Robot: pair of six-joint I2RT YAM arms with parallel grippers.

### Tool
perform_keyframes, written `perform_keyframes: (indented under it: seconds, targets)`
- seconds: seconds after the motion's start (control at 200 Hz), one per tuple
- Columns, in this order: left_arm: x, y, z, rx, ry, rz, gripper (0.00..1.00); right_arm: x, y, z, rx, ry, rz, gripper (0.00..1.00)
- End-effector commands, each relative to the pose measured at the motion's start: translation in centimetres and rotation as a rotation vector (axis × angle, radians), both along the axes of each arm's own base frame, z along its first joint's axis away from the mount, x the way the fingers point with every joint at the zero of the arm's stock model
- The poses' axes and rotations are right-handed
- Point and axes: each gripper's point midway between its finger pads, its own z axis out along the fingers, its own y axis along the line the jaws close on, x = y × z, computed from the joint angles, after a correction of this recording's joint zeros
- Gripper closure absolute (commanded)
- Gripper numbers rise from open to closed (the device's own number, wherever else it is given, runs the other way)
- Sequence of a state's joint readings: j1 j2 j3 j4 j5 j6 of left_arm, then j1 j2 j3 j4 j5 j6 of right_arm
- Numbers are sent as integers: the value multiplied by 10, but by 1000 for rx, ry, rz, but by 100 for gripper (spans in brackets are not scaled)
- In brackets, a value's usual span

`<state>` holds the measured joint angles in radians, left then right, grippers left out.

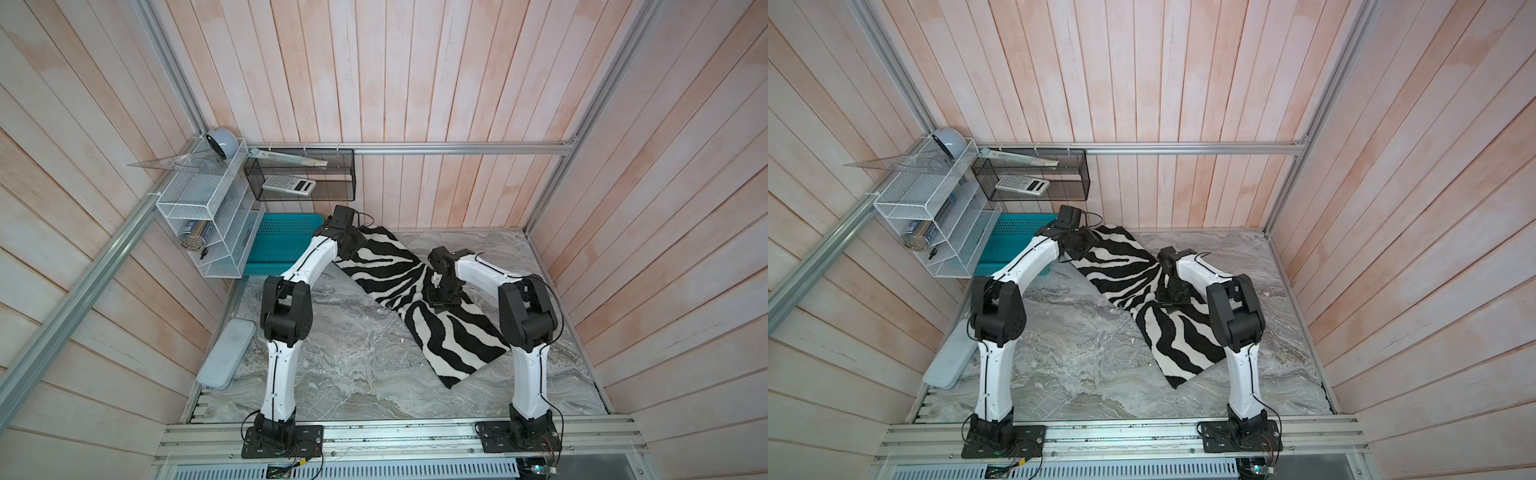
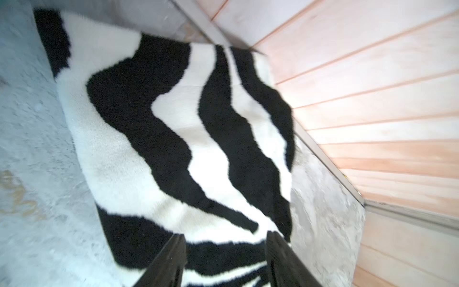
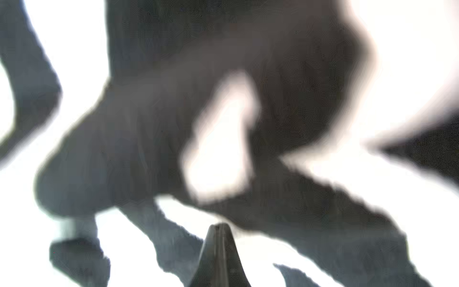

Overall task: Roll up the pillowcase
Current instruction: Adjust the pillowcase at the center of the board.

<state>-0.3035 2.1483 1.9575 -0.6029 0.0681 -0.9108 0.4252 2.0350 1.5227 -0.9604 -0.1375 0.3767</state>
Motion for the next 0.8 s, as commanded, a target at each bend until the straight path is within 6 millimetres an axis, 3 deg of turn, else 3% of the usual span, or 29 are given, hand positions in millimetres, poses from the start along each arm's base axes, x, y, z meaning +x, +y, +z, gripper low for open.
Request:
perform_keyframes:
  seconds: [0.0,0.07,0.215,0.31,0.4,0.585,0.795]
  targets:
    - [-22,-16,34,60,-105,-42,38,-19,-3,44,80,-93,-23,79]
    - [-45,-42,33,46,-112,-85,38,-40,-19,51,73,-121,-67,70]
    - [-91,-116,7,0,-88,-200,43,-93,-61,39,84,-67,-249,67]
    - [-103,-153,-15,-48,-67,-253,53,-124,-83,28,109,-33,-369,67]
    - [-104,-179,-38,-93,-29,-290,66,-142,-94,27,154,-45,-483,67]
    - [-106,-204,-56,-88,-4,-336,72,-147,-99,21,254,-138,-707,59]
    - [-120,-203,-79,-79,42,-344,72,-168,-114,4,165,-88,-787,58]
